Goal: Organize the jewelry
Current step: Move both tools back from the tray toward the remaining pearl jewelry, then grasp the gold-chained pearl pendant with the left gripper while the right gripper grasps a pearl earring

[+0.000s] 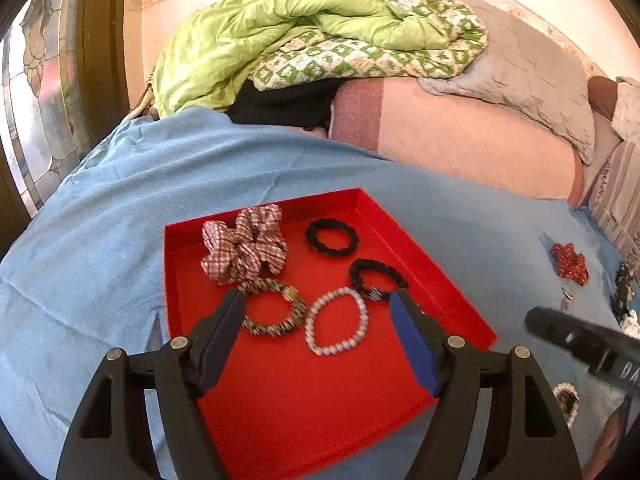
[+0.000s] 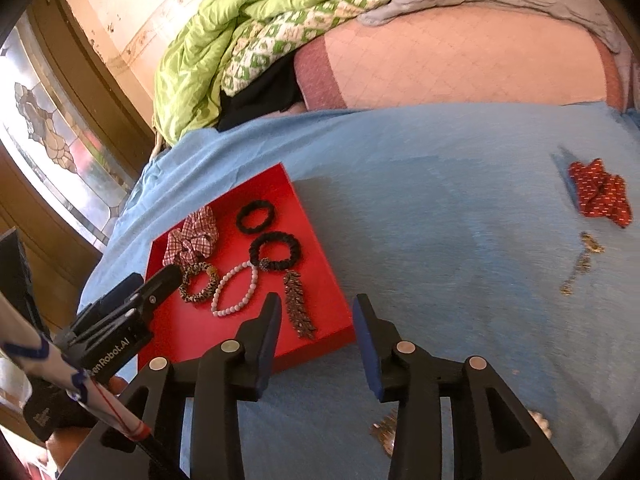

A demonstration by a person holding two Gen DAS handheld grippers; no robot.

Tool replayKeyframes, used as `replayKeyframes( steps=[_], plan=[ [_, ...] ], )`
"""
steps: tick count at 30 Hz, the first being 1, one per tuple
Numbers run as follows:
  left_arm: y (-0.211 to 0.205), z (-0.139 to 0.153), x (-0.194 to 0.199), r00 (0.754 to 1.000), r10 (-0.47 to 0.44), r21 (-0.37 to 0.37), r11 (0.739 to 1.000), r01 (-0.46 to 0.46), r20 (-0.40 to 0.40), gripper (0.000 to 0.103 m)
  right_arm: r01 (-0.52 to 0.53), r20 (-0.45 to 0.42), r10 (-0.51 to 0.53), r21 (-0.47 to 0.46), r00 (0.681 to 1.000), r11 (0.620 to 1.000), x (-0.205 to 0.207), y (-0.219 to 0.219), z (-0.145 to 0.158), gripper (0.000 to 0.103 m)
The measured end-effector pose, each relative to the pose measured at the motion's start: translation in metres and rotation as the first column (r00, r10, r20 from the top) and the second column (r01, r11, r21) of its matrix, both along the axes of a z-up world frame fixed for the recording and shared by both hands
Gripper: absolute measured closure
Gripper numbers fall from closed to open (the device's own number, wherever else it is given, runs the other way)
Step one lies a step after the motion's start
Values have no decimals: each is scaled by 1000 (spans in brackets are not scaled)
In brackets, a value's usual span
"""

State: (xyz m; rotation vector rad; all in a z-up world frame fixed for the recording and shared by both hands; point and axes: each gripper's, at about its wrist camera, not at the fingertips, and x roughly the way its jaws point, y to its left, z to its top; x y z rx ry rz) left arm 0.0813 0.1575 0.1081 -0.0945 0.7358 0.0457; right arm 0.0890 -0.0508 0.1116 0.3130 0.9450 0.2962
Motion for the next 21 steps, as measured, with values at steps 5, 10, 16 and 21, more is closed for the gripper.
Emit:
replayKeyframes(
  steps=[5,10,16,21],
  plan=[
    [-22,5,-23,998,-67,5,998,67,10,29,70,16,-70,17,997,997,-22,-41,11,62],
    [-43,2,-46,985,-173,-41,984,173,-20,29,123,-12,-123,43,992,991,-40,-82,9,62],
    [-80,-15,-56,929,-361,-97,931,353,-81,30,131,-43,-132,-15,990,991,-59,-113,-3,62],
    [-113,-32,-54,876,-467,-131,882,452,-120,53,156,-60,-157,-13,986,988,-64,-133,-7,62]
  ],
)
